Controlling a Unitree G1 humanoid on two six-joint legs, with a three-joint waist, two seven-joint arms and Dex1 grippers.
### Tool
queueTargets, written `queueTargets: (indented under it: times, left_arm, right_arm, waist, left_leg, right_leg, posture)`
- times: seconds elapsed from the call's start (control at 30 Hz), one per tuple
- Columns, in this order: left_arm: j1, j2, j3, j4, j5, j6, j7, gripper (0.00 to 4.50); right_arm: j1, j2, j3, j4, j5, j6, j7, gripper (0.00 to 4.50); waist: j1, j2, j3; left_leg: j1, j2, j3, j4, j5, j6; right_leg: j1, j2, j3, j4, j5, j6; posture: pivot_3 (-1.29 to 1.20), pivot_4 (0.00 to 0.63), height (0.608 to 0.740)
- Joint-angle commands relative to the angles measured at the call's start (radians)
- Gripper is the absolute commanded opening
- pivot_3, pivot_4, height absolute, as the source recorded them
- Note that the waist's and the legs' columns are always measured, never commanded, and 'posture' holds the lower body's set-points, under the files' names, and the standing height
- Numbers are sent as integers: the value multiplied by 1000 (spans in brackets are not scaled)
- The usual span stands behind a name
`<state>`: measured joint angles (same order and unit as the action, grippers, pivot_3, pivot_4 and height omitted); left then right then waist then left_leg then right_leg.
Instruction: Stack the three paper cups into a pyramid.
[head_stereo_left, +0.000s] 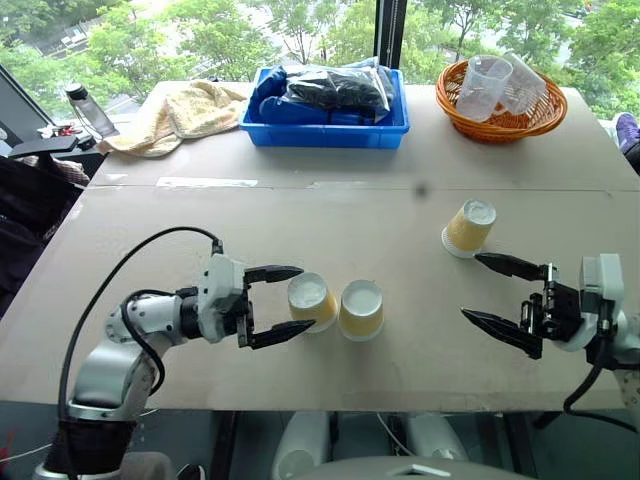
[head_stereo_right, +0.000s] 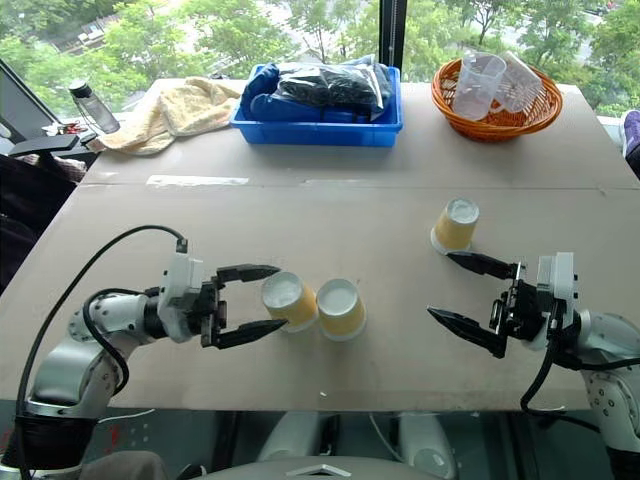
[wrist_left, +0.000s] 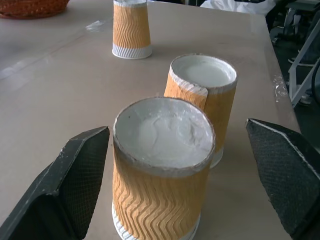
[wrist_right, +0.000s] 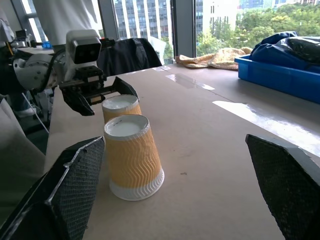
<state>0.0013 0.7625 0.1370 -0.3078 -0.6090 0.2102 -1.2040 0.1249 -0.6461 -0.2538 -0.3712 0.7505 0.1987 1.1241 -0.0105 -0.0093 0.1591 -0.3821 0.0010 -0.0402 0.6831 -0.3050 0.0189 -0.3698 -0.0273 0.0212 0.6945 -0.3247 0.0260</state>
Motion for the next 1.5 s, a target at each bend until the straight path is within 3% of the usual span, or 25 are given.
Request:
queueTargets:
  times: [0.03, 0.2, 0.4, 0.73, 1.3, 1.5]
  left_arm:
    - [-38, 88, 129, -94, -164, 125, -5, 4458]
    - [-90, 222, 203, -50, -201, 212, -67, 4458]
    - [-191, 276, 220, 13, -220, 232, -132, 4458]
    - [-256, 281, 223, 61, -232, 274, -182, 4458]
    - [-231, 270, 266, 73, -224, 306, -151, 4458]
    - [-203, 267, 282, 112, -203, 283, -175, 4500]
  right_arm:
    - [-15, 31, -54, 93, -102, -61, -119, 4500]
    - [-77, 96, -32, 206, -275, -76, -352, 4500]
    - [-200, 184, -25, 290, -406, -84, -580, 4500]
    - [-289, 245, 64, 295, -392, -65, -555, 4500]
    - [-405, 282, 85, 408, -394, -84, -534, 4500]
    - [-404, 281, 94, 389, -379, -63, -504, 1903]
  waist:
    - [-1, 0, 0]
    - [-3, 4, 2]
    - [-6, 6, 4]
    - [-10, 5, 4]
    - [-11, 6, 4]
    - [-12, 6, 4]
  left_leg:
    - [0, 0, 0, 0, 0, 0]
    - [0, 0, 1, 0, 0, 0]
    - [-1, 0, 4, -2, 2, -4]
    - [-3, 0, 6, -3, 2, -4]
    - [-3, 0, 6, -3, 2, -4]
    - [-3, 0, 6, -3, 2, -4]
  right_leg:
    - [0, 0, 0, 0, 0, 0]
    - [0, 0, 0, 0, 0, 0]
    - [-4, 2, 4, 2, 0, 0]
    - [-7, 2, 5, 2, 0, 0]
    - [-7, 2, 5, 2, 0, 0]
    - [-7, 2, 5, 2, 0, 0]
  posture:
    - [0, 150, 740]
    - [0, 150, 740]
    - [0, 150, 740]
    - [0, 150, 740]
    - [0, 150, 740]
    - [0, 150, 740]
